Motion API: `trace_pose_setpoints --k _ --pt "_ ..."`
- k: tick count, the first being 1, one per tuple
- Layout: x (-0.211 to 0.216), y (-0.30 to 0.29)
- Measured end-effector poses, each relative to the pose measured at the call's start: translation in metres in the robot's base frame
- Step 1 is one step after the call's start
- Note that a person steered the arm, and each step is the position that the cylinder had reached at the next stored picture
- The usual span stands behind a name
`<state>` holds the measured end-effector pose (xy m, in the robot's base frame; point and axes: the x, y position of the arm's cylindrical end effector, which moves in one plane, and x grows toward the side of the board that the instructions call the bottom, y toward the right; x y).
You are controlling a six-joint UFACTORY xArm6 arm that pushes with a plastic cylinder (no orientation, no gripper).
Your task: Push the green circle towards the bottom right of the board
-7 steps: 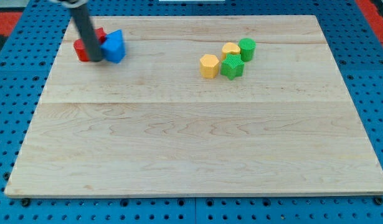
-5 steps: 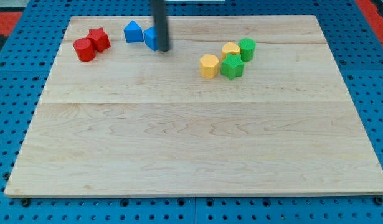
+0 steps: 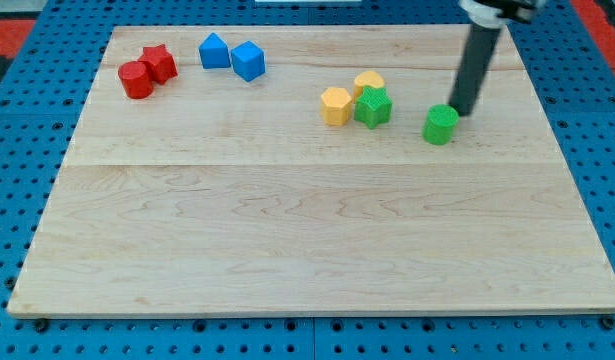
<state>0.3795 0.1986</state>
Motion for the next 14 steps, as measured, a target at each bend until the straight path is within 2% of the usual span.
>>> trace_pose_setpoints --k 1,2,3,4,5,6,7,8,9,10,11,12,14 --pt "0.024 -0.023" --pt "-0.035 -0.012" --pt "-0.045 -0.043" --pt "-0.01 -0.031" --pt "0.026 0.01" --pt "0.014 0.017" --pt "-0.021 0.02" --pt "-0.015 -0.016" --pt "0.037 -0.016" --pt "0.01 0.007" --pt "-0.013 -0.007" --pt "-0.013 -0.037" --pt "0.012 -0.101"
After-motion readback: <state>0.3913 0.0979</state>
